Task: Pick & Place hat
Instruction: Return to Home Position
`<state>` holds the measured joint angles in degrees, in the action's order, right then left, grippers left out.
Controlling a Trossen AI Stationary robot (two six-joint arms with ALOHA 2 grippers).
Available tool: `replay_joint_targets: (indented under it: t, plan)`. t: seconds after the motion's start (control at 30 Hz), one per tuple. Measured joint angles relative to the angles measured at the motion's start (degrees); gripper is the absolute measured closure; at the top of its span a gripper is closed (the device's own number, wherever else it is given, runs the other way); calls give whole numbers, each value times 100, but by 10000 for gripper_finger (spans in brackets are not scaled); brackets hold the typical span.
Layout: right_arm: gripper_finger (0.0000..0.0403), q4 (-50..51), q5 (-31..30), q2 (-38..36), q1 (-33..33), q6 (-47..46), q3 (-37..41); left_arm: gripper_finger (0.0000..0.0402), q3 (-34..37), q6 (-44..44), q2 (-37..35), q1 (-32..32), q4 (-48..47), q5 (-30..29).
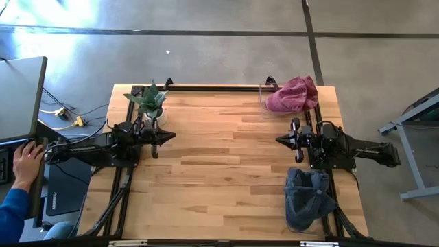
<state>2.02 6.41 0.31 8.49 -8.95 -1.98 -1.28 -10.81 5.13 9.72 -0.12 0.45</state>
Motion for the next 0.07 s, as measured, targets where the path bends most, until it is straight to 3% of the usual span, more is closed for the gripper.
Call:
replay_joint_targets:
  t: [0.07]
  plan:
    - [402, -1, -1, -1, 0, 1, 0, 401, 0, -2, 1, 1, 0, 0]
